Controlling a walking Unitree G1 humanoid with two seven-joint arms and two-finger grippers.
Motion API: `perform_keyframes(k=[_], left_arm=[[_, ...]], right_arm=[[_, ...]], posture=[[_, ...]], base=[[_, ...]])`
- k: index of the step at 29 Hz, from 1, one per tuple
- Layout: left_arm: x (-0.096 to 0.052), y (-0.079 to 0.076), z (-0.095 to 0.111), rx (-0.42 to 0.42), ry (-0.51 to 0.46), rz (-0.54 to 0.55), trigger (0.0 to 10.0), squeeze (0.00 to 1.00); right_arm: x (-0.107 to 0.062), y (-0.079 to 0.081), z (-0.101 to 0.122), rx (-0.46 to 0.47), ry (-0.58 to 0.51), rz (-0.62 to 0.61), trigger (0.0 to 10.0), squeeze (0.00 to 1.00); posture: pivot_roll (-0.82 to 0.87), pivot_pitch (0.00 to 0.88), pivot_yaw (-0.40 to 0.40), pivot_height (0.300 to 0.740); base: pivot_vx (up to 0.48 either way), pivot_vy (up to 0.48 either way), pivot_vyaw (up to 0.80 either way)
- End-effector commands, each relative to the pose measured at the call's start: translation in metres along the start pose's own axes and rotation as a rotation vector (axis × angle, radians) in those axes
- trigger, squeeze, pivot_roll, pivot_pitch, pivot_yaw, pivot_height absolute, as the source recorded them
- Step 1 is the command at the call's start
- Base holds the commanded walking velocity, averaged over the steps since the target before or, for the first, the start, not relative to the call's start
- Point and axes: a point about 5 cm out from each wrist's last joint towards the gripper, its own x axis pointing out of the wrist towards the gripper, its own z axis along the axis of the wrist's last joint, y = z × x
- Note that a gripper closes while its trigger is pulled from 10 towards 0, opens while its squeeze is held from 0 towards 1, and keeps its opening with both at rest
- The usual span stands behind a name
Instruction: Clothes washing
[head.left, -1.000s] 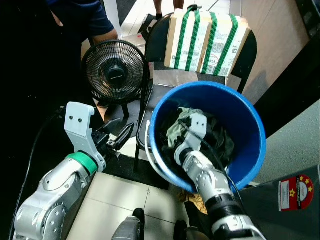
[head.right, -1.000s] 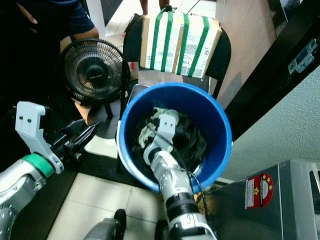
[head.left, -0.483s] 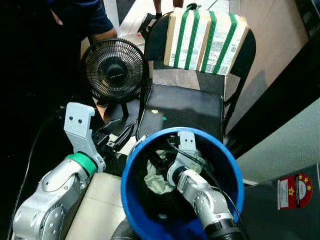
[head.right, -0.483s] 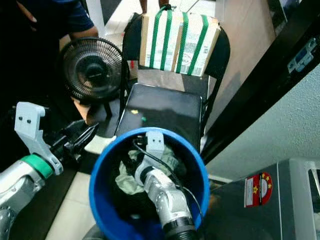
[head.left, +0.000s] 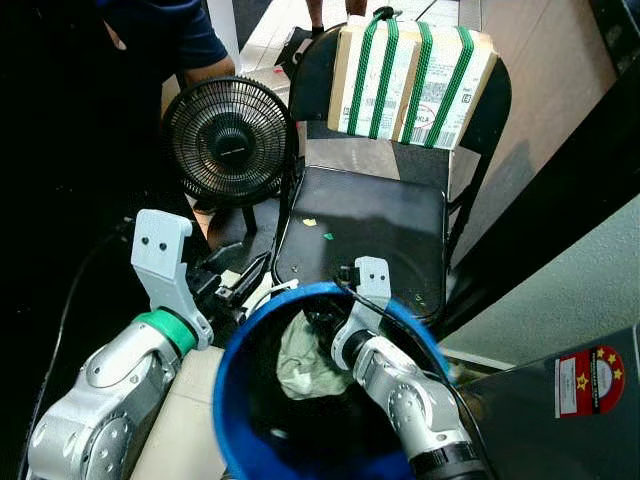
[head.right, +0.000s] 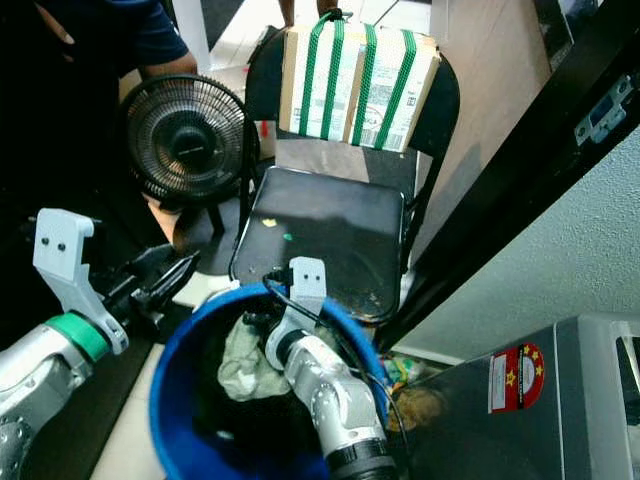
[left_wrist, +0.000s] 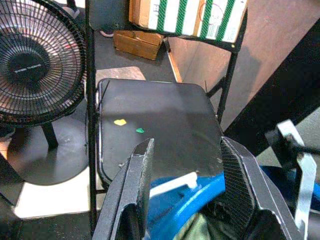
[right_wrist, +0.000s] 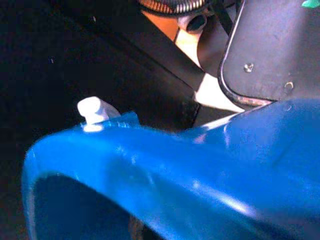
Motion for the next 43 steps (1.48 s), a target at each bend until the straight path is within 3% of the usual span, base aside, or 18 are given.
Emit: perform_keyframes(k=[1, 4, 10, 11, 13, 15, 19, 26, 31, 43], left_arm=[[-0.002, 0.000, -0.008, -0.005, 0.024, 0.001, 10.0, 0.00], [-0.001, -0.002, -0.010, -0.010, 0.026, -0.004, 10.0, 0.00], [0.006, -0.003, -0.018, -0.017, 0.031, -0.025, 10.0, 0.00], [0.006, -0.003, -0.018, -0.017, 0.031, -0.025, 10.0, 0.00], [0.010, 0.001, -0.026, -0.002, 0.054, -0.010, 10.0, 0.00], [0.011, 0.003, -0.030, 0.005, 0.066, -0.003, 10.0, 0.00], [0.015, 0.004, -0.034, 0.002, 0.073, -0.008, 10.0, 0.00], [0.029, 0.000, -0.044, -0.005, 0.086, -0.023, 10.0, 0.00], [0.027, 0.004, -0.065, 0.004, 0.156, -0.020, 10.0, 0.00], [0.040, 0.008, -0.073, -0.011, 0.157, -0.006, 10.0, 0.00]], right_arm=[[0.004, 0.024, -0.017, 0.121, 0.011, 0.043, 0.0, 0.00], [0.003, 0.019, -0.018, 0.125, 0.015, 0.030, 0.0, 0.00], [0.000, -0.015, -0.024, 0.087, 0.043, -0.051, 0.0, 0.00], [0.000, -0.015, -0.024, 0.087, 0.043, -0.051, 0.0, 0.00], [-0.002, -0.032, -0.026, 0.084, 0.046, -0.093, 0.0, 0.00], [-0.003, -0.038, -0.027, 0.084, 0.045, -0.111, 0.0, 0.00], [-0.004, -0.045, -0.023, 0.093, 0.030, -0.132, 0.0, 0.00], [-0.002, -0.053, -0.015, 0.104, 0.015, -0.160, 0.0, 0.00], [0.000, -0.057, -0.011, 0.114, 0.009, -0.157, 0.0, 0.00], [0.006, -0.056, 0.005, 0.133, -0.039, -0.145, 0.0, 0.00]], posture=[[0.21, 0.223, 0.070, 0.740], [0.21, 0.223, 0.070, 0.740], [0.18, 0.147, 0.076, 0.740], [0.18, 0.147, 0.076, 0.740], [0.17, 0.091, 0.083, 0.740], [0.17, 0.091, 0.083, 0.740], [0.16, 0.057, 0.092, 0.740], [0.15, 0.081, 0.080, 0.740], [0.13, 0.095, 0.080, 0.740], [0.11, 0.105, 0.106, 0.740]], base=[[0.000, 0.000, 0.00], [0.000, 0.000, 0.00], [0.000, 0.000, 0.00], [0.000, 0.000, 0.00], [0.000, 0.000, 0.00], [0.000, 0.000, 0.00], [0.000, 0.000, 0.00], [0.000, 0.000, 0.00], [0.000, 0.000, 0.00], [0.000, 0.000, 0.00]])
